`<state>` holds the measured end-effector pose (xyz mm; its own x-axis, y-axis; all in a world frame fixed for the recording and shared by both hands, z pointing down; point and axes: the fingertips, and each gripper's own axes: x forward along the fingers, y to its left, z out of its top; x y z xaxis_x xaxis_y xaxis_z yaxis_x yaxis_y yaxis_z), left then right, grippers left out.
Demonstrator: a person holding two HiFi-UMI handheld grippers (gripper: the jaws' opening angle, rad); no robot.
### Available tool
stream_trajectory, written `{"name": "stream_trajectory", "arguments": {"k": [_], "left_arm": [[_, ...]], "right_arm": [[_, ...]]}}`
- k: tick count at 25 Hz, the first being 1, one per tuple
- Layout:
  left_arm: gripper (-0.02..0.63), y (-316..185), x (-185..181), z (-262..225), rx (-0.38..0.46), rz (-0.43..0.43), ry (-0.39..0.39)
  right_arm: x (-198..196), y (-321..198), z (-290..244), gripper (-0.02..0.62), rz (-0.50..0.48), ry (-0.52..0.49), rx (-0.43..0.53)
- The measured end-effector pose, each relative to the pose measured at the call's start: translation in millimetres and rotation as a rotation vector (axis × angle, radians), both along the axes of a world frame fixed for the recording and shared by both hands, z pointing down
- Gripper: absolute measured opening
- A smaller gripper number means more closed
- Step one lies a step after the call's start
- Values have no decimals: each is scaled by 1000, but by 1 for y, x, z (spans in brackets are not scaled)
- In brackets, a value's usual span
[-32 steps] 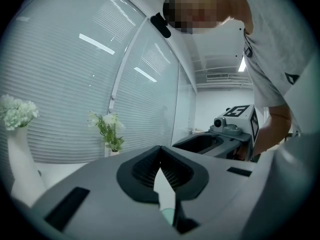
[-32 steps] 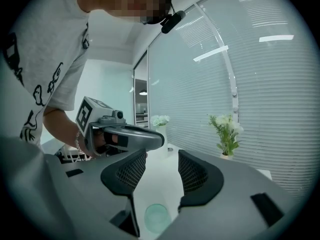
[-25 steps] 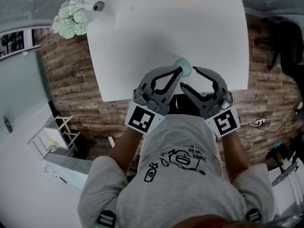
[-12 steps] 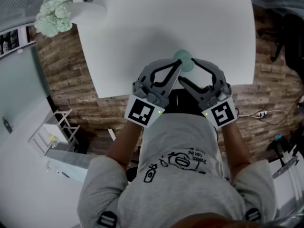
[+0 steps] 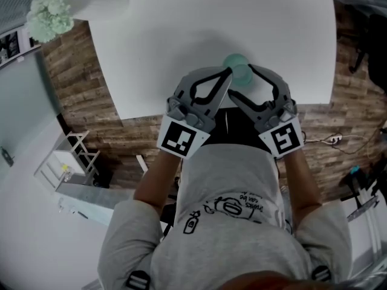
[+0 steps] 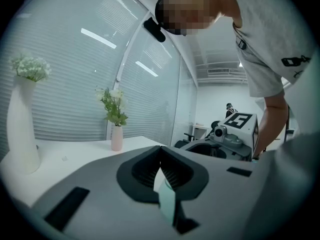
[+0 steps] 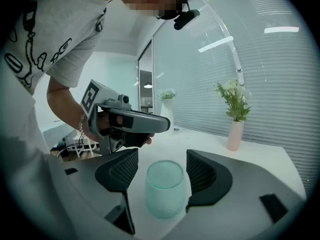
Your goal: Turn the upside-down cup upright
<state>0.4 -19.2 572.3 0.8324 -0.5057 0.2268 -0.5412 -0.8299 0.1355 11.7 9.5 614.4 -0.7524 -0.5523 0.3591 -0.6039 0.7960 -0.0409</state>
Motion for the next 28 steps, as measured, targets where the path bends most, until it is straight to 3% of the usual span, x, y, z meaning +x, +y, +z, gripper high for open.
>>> {"name": "stream_trajectory", "arguments": {"k": [12, 28], "left_arm": [[3, -2, -2, 22, 1, -28, 4], [3, -2, -5, 38, -24, -44, -16]], "right_arm": [[4, -7, 35, 321, 55, -26, -21], [-4, -12, 46, 322, 17, -33, -13]]}}
